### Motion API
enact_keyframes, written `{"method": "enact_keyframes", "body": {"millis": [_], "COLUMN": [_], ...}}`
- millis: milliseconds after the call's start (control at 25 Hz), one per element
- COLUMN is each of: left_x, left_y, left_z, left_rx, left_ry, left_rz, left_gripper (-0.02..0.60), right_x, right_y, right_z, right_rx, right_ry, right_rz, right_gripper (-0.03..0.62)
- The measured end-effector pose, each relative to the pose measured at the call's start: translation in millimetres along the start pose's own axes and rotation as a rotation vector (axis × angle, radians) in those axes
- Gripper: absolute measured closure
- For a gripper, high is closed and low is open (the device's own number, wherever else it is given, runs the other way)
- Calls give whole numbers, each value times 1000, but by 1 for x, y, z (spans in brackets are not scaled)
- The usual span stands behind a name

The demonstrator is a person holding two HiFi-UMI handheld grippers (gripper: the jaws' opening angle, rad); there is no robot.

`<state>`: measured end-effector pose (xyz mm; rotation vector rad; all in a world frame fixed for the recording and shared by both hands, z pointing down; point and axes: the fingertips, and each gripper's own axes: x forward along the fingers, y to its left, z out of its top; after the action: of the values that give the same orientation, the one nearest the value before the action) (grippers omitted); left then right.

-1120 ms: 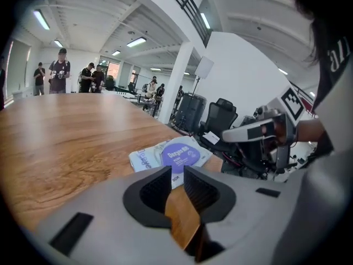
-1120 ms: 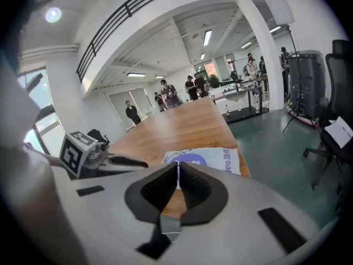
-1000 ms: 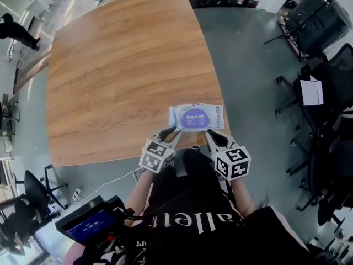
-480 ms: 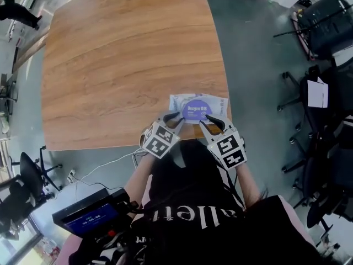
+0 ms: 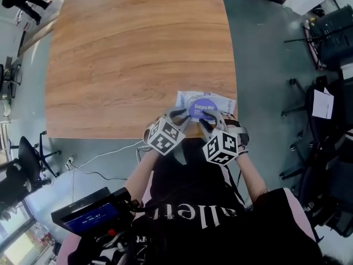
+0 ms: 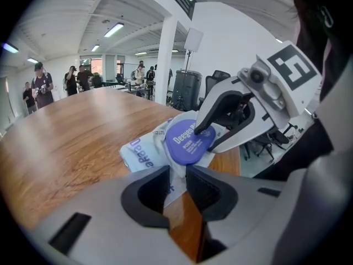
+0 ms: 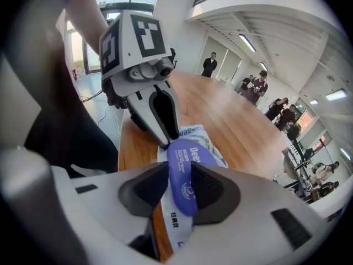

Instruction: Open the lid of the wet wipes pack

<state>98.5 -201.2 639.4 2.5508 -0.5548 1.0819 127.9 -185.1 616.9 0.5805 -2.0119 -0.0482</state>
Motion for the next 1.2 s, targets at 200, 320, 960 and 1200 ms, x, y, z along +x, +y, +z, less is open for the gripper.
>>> {"method": "enact_keyframes", "body": {"millis": [200, 320, 960, 1200], "left_x": [1, 2, 5, 5], "left_y": [2, 1, 1, 2], "left_z": [-1, -3, -4, -4], "left_rx": [9, 38, 50, 66], "left_ry": [-2, -5, 5, 8], "left_rz": [12, 23, -11, -18], "left_gripper": [495, 495, 495, 495], "right_x": [5, 4, -2, -1], "right_y": [0, 0, -2, 0], "right_z": [1, 2, 8, 9], "right_rx": [-24, -31, -157, -172], "right_ry": [-8, -50, -113, -118], "right_rz": [6, -20, -5, 20], "right_gripper": [483, 484, 485, 499]}}
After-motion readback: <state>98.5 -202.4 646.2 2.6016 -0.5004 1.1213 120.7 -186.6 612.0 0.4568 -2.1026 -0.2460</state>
